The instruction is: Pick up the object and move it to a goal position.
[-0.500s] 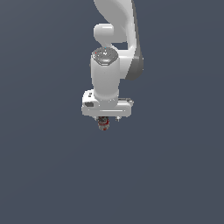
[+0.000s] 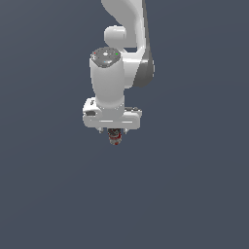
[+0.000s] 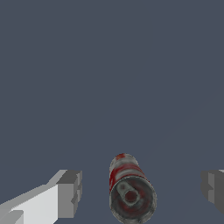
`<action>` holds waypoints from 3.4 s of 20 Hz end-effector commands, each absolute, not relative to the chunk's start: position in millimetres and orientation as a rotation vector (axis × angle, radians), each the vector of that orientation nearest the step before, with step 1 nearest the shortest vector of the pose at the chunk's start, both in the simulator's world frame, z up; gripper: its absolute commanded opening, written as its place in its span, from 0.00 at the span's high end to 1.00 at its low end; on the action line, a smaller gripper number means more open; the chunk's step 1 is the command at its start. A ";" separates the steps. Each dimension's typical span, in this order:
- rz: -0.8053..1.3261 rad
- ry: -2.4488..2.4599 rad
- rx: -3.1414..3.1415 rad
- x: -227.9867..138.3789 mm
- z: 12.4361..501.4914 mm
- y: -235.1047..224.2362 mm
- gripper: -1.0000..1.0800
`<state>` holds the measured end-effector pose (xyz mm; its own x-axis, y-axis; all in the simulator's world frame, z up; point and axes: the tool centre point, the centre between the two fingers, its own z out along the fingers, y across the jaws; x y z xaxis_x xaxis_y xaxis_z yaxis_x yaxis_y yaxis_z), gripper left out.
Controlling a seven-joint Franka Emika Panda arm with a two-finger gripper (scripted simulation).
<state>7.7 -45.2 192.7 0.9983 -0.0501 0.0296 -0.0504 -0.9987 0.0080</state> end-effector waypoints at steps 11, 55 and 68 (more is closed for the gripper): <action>0.043 0.013 3.133 1.9 187.1 -47.8 0.04; 0.000 0.963 2.991 -67.9 111.6 -51.2 0.04; 0.000 0.967 2.989 -68.0 77.4 -51.4 1.00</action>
<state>-68.0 -51.8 78.4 0.8108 0.5853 0.0001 0.5853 -0.8108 0.0002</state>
